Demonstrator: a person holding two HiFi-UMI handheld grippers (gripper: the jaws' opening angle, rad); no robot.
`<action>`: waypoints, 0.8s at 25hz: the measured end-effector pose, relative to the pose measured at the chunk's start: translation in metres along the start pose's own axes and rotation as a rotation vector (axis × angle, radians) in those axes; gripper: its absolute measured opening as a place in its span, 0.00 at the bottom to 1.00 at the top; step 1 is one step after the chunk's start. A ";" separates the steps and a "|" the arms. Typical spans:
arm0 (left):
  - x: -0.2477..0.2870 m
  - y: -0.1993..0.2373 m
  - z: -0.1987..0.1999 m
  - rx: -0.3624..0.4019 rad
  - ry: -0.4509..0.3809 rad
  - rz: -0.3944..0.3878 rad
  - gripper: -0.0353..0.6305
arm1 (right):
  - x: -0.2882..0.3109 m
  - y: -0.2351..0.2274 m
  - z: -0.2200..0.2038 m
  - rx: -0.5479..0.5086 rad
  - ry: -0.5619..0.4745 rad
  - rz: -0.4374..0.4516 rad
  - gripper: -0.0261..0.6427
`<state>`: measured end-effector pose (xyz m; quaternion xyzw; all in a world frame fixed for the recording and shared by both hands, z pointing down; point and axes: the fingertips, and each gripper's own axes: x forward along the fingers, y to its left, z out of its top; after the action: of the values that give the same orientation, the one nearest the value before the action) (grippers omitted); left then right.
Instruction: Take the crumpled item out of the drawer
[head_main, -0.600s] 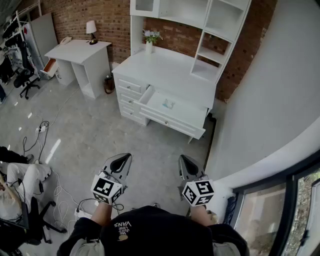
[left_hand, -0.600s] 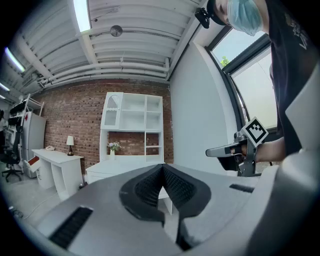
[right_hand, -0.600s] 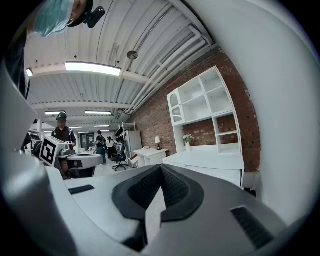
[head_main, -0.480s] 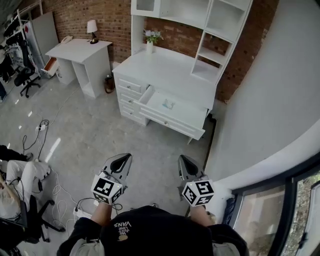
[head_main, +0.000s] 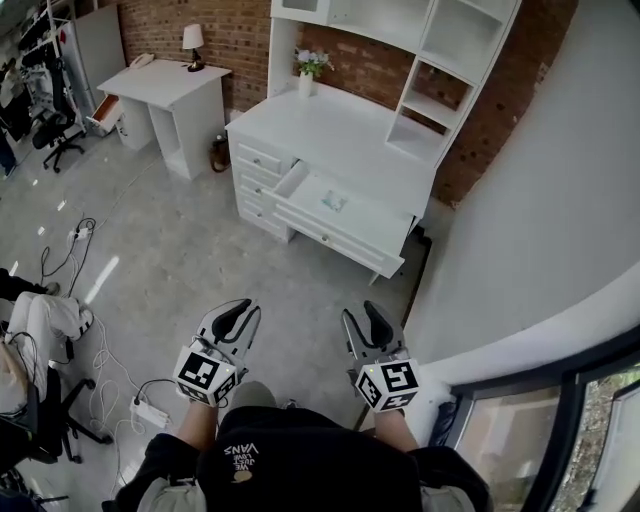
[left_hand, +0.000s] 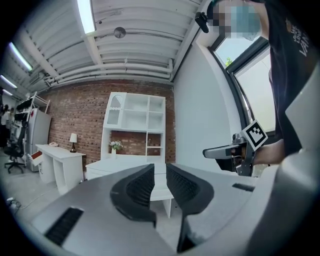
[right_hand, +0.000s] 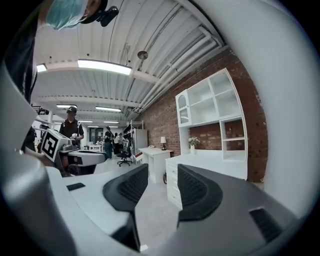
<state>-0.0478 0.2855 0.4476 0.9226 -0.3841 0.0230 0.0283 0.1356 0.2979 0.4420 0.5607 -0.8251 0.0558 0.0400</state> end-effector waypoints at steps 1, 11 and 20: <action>0.002 -0.001 -0.003 -0.005 0.006 0.004 0.14 | 0.000 -0.003 -0.001 -0.005 0.001 -0.001 0.28; 0.044 0.010 -0.017 -0.042 0.040 -0.029 0.23 | 0.025 -0.039 -0.012 0.007 0.026 -0.028 0.30; 0.108 0.094 -0.007 -0.029 0.036 -0.072 0.23 | 0.120 -0.068 0.003 0.000 0.036 -0.089 0.30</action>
<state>-0.0381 0.1434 0.4647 0.9348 -0.3501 0.0331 0.0493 0.1549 0.1626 0.4579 0.5958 -0.7985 0.0638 0.0573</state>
